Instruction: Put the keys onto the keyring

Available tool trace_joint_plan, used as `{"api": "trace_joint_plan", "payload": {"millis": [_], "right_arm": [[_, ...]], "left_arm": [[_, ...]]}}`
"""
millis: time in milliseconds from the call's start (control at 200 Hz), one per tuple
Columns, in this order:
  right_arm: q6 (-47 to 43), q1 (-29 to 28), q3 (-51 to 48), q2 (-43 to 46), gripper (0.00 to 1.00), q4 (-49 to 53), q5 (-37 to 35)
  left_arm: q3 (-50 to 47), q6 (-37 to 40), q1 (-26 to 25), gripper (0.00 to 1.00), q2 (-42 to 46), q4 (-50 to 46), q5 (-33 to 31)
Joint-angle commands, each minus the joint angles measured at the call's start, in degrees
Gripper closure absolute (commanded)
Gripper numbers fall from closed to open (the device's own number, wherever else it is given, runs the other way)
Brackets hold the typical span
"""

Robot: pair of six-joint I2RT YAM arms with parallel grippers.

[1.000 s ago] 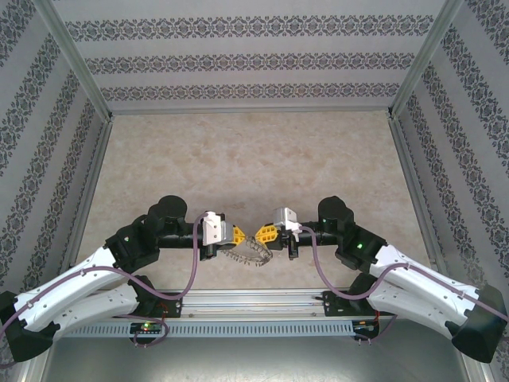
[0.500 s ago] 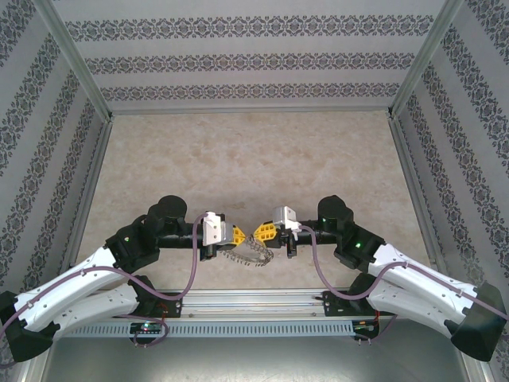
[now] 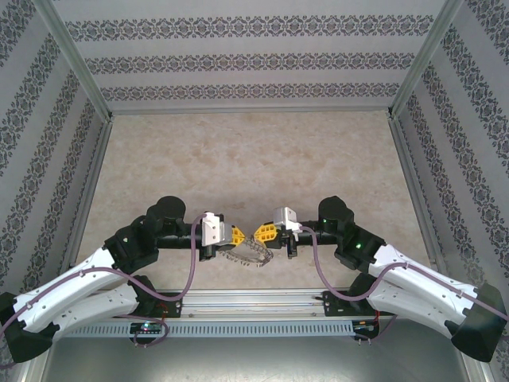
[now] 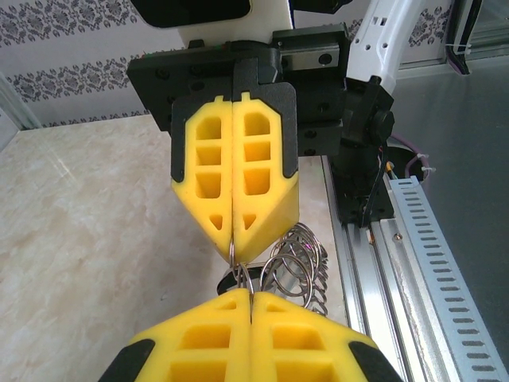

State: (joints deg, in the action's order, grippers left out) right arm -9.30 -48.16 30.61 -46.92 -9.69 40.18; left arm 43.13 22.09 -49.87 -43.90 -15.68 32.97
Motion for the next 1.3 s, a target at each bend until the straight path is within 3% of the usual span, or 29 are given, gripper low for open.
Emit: {"api": "trace_joint_plan", "payload": {"millis": [0,1299], "right_arm": [[0.16,-0.34,-0.82,0.66,1.00,-1.31,1.65],[0.43,-1.14,-0.20,-0.72,1.00,-5.33,3.23]], "left_arm": [[-0.30,-0.27,-0.32,1.00,1.20,4.19,1.29],[0.02,0.04,-0.27,1.00,0.68,3.90,1.48]]}}
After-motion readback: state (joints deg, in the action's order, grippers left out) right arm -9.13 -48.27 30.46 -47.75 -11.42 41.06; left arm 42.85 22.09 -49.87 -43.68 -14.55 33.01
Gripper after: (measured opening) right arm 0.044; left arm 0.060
